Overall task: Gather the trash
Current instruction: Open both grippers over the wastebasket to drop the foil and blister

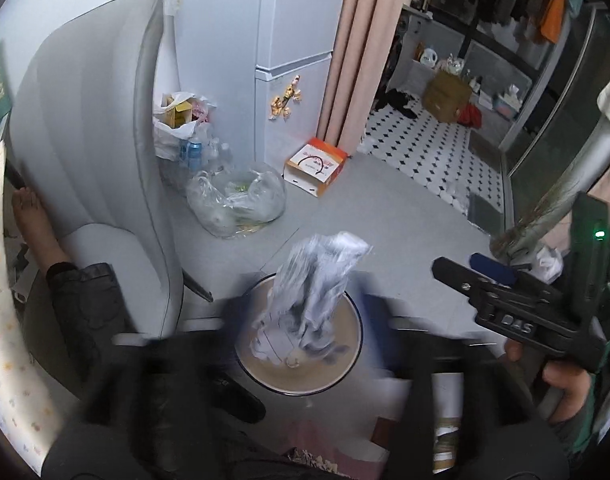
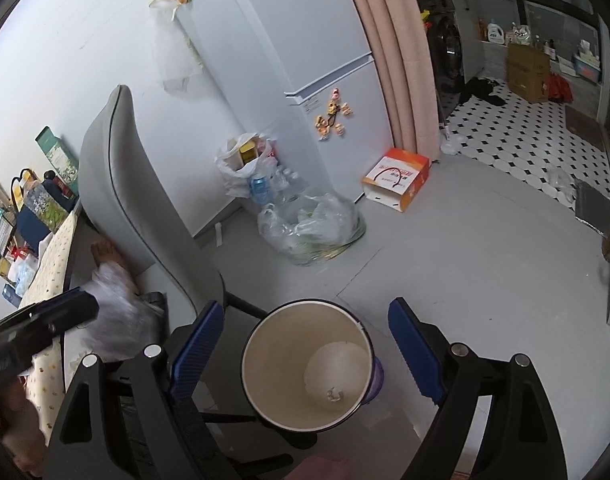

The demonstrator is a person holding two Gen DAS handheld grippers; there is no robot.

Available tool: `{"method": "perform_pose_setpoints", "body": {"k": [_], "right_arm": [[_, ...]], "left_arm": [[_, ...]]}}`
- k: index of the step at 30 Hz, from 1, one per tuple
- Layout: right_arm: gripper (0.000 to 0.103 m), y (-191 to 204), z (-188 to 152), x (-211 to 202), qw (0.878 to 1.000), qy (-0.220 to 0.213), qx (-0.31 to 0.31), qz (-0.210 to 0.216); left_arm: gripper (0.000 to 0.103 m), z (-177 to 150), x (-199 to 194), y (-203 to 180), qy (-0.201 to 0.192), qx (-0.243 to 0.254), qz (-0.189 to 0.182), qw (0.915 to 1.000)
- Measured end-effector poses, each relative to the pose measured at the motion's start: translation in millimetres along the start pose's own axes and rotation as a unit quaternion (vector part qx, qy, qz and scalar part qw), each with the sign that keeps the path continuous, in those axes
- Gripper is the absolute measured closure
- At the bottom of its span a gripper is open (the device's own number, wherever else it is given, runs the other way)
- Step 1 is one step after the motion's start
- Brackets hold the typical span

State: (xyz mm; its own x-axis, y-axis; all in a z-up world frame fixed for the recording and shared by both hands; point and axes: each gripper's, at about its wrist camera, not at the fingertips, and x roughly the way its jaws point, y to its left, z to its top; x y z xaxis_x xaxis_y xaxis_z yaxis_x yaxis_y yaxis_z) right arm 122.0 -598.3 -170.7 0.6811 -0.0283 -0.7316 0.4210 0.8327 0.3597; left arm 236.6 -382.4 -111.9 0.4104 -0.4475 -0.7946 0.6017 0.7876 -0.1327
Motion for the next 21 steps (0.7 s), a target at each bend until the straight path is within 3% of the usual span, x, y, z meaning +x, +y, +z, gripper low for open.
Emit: {"method": "perform_pose_setpoints", "body": {"k": [4, 7, 13, 21], "right_arm": [[0.020, -1, -2, 1, 1.000, 0.002, -0.002, -0.002], [0.019, 4, -3, 3, 1.000, 0.006, -0.003, 0.002], [0.007, 29, -1, -6, 1.000, -0.008, -0.025, 0.015], [0.008, 79, -1, -20, 0.998, -0.022, -0.063, 0.018]], "left_arm": [[0.011, -2, -4, 4, -0.008, -0.014, 0.001, 0.9999], [0.010, -5, -14, 15, -0.009, -0.028, 0.012, 0.9995], [0.006, -18, -51, 49, -0.038, -0.089, 0.031, 0.9948], [0.006, -44, -115, 85, -0.101, -0.140, 0.050, 0.9838]]}}
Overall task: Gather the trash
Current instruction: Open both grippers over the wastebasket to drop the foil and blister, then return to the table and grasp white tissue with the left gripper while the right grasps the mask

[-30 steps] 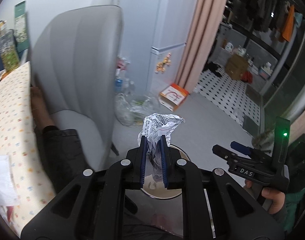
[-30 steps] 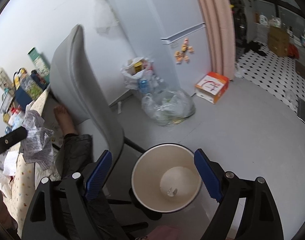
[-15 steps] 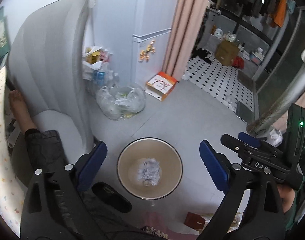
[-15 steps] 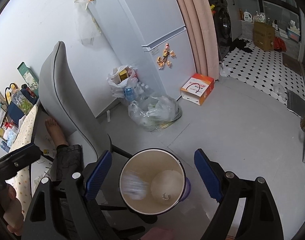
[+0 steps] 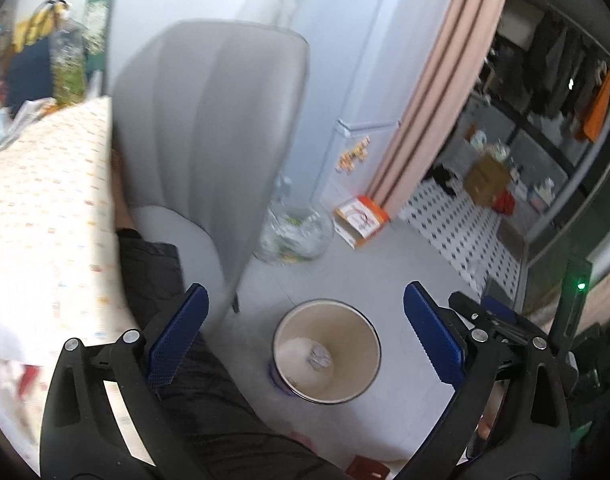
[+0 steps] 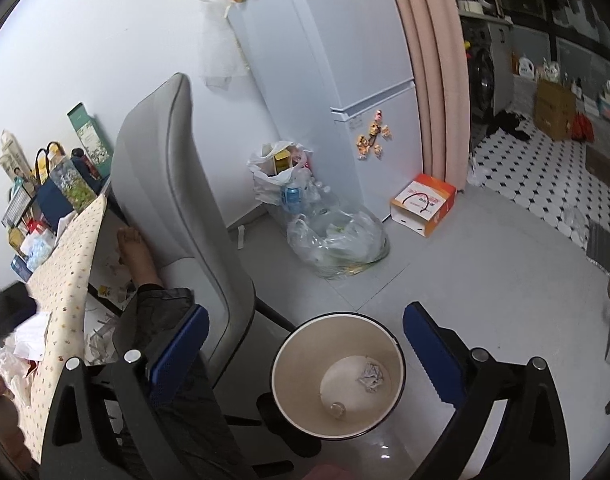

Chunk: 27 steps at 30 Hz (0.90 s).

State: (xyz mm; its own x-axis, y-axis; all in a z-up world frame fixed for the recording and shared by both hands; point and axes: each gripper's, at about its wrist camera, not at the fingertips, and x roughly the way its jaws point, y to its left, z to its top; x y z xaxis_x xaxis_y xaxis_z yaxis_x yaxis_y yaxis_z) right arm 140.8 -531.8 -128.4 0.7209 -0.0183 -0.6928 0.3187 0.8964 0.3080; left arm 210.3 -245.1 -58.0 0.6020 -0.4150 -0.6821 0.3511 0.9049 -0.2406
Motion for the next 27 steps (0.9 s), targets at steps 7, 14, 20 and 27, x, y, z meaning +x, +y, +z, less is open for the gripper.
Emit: {"method": "perform_pose_setpoints", "body": {"k": [7, 14, 20, 27], "right_arm": [[0.008, 62, 0, -13, 0.999, -0.004, -0.045, 0.007], [0.008, 125, -10, -41, 0.992, -0.038, -0.092, 0.074], [0.008, 187, -27, -60, 0.975, -0.045, -0.162, 0.144], [0.008, 240, -42, -68, 0.965, -0.029, -0.191, 0.179]], "left_arm": [[0.006, -5, -59, 35, -0.069, -0.025, 0.042, 0.9965], [0.006, -14, -103, 79, -0.116, -0.085, 0.074, 0.9868], [0.006, -26, -140, 107, -0.157, -0.090, 0.060, 0.9816], [0.006, -45, -168, 147, -0.158, -0.108, 0.085, 0.9779]]}}
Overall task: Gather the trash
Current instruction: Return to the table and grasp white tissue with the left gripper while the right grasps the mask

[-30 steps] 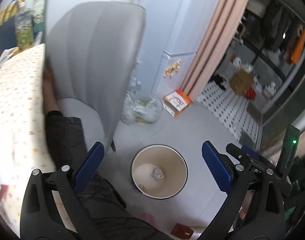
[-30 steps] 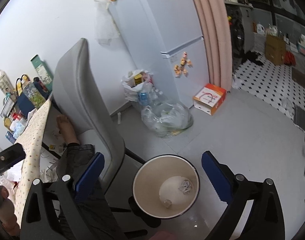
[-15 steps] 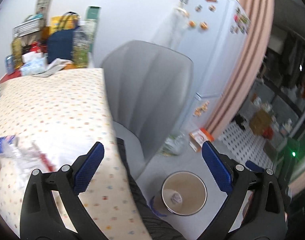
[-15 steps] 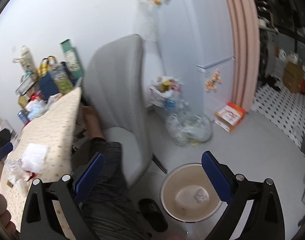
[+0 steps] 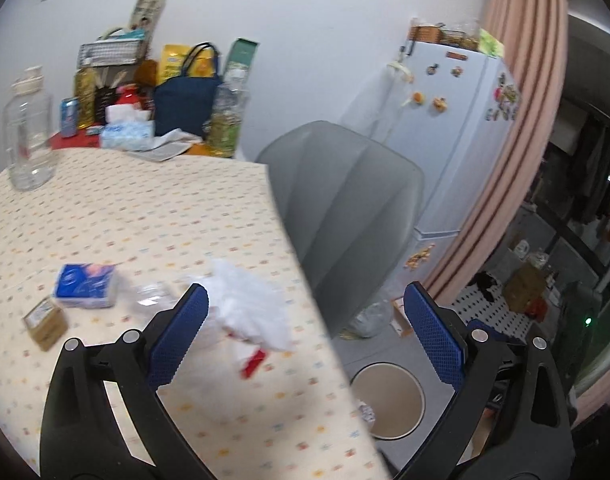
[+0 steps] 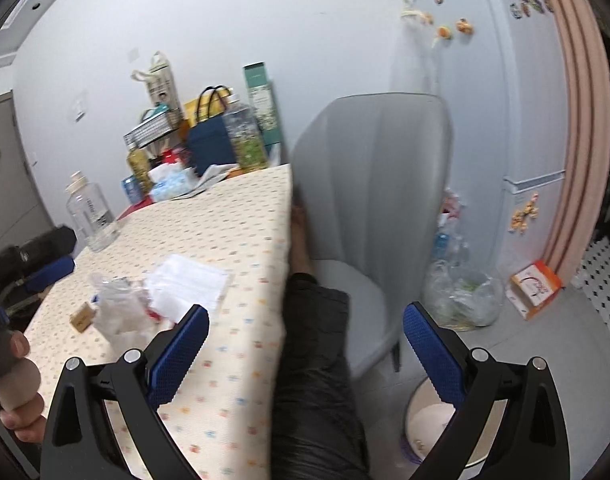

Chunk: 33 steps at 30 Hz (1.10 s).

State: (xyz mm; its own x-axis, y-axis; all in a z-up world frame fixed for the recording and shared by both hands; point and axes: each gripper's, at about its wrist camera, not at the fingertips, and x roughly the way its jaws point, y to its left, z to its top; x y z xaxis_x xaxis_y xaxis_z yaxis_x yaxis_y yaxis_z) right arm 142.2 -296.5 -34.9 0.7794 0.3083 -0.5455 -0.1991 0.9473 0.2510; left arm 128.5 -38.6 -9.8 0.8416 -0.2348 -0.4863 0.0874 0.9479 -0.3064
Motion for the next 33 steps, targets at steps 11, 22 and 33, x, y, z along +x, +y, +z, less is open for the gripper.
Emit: {"method": "perform_pose_setpoints", "body": {"k": [11, 22, 33], "right_arm": [[0.008, 73, 2, 23, 0.996, 0.033, -0.061, 0.052], [0.008, 102, -9, 45, 0.993, 0.056, -0.091, 0.052], [0.010, 68, -13, 50, 0.995, 0.070, -0.063, 0.029]], "left_arm": [[0.006, -21, -21, 73, 0.022, -0.051, 0.025, 0.9981], [0.030, -49, 4, 104, 0.078, -0.089, 0.012, 0.9929], [0.095, -59, 35, 87, 0.112, -0.089, 0.008, 0.9897]]}}
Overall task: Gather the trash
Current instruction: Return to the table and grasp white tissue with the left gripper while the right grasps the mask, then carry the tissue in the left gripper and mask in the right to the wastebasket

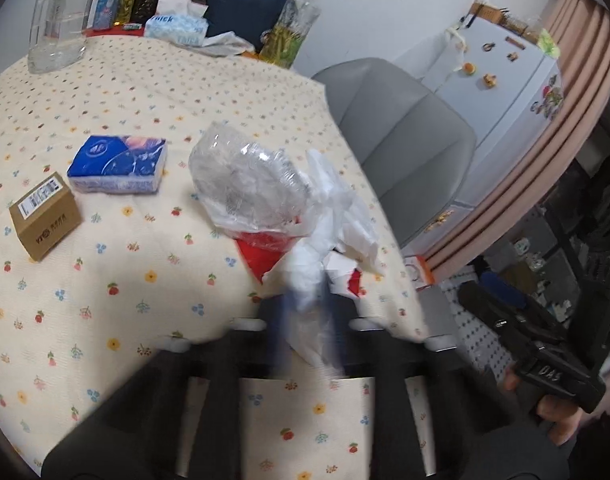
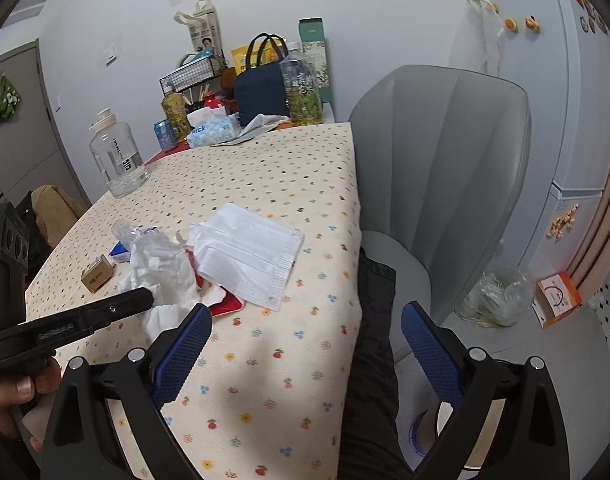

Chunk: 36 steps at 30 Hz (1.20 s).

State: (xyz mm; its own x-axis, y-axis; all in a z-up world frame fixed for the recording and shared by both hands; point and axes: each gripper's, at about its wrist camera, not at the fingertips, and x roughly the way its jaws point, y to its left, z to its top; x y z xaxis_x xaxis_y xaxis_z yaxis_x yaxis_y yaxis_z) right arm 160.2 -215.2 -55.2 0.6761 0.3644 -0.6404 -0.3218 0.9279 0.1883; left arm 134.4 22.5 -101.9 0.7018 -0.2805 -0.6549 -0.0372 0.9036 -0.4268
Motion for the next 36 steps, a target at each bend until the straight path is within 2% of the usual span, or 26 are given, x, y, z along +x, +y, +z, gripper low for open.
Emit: {"method": "perform_pose_setpoints", "body": {"k": [5, 13, 20, 21, 22, 24, 26, 30, 36], "right_arm": [[0.011, 5, 3, 4, 1.000, 0.001, -0.010, 0.012], [0.034, 47, 14, 28, 0.997, 0.016, -0.054, 0.051], [0.048, 71, 22, 58, 0.995, 0.031, -0.079, 0.052], [0.064, 72, 23, 65, 0.995, 0.034, -0.083, 0.040], [0.090, 70, 23, 70, 0.995, 0.044, -0.077, 0.039], [0.092, 64, 26, 69, 0.996, 0.049, -0.054, 0.059], [0.093, 63, 29, 52, 0.996, 0.019, -0.060, 0.058], [0.094, 52, 37, 24, 0.997, -0.013, -0.036, 0.074], [0.094, 33, 38, -3, 0.996, -0.040, -0.009, 0.078]], "left_arm": [[0.096, 3, -21, -2, -0.023, 0.005, -0.005, 0.9997], [0.096, 14, -64, 10, -0.069, -0.004, 0.011, 0.9976], [0.096, 15, -83, 30, -0.085, -0.018, 0.032, 0.9957], [0.096, 15, -84, 32, -0.085, -0.020, 0.032, 0.9956], [0.096, 15, -85, 33, -0.086, -0.023, 0.032, 0.9955], [0.096, 16, -87, 33, -0.088, -0.022, 0.033, 0.9953], [0.096, 17, -89, 31, -0.091, -0.019, 0.031, 0.9952], [0.096, 18, -88, 23, -0.095, -0.015, 0.023, 0.9951], [0.096, 20, -83, 2, -0.093, 0.005, 0.016, 0.9956]]}}
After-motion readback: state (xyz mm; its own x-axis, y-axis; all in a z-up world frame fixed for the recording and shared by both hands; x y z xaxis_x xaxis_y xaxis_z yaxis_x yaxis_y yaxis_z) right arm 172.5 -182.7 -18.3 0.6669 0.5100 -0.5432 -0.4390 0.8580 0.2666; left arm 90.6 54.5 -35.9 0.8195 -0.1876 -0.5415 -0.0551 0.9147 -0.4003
